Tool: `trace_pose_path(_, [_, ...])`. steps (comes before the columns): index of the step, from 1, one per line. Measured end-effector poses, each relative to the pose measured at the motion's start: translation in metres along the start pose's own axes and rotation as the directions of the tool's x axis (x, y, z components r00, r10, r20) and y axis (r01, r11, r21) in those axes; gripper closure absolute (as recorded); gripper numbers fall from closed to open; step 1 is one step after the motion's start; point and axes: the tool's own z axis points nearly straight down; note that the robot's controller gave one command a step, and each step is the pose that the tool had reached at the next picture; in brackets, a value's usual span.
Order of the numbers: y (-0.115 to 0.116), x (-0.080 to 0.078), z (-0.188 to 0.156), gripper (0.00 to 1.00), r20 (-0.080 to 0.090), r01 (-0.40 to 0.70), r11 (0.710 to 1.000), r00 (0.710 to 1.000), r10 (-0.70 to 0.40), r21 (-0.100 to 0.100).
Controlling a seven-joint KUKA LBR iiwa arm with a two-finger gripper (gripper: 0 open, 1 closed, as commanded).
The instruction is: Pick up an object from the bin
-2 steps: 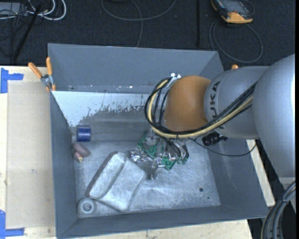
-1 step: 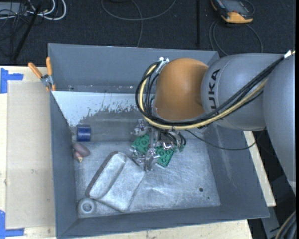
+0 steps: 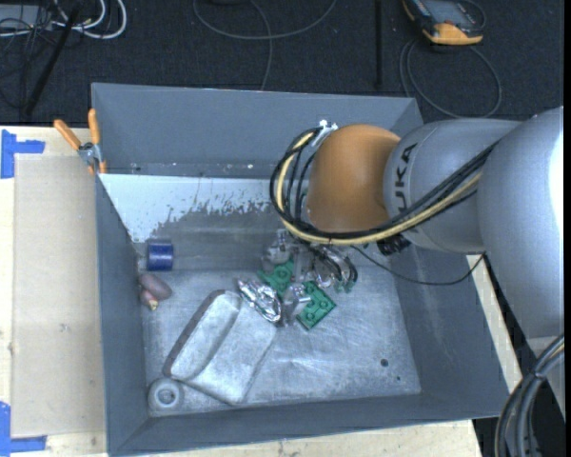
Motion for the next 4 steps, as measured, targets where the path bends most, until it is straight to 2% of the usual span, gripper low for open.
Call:
trace_pose_path(1, [0.007,0.034,-0.006,0.0,0.003,0.084,0.996,0.996,-0.084,0.008])
trace_pose_path(2, [0.007,0.031,-0.008,1.0,0.013,0.081,0.997,0.997,-0.081,0.008])
trace_pose_path(3, [0.055,-0.002,-0.073,1.0,0.0,0.004,1.0,1.0,-0.004,0.004])
trace_pose_path(4, [0.058,0.005,-0.066,1.0,-0.008,-0.358,0.934,0.934,0.358,0.01])
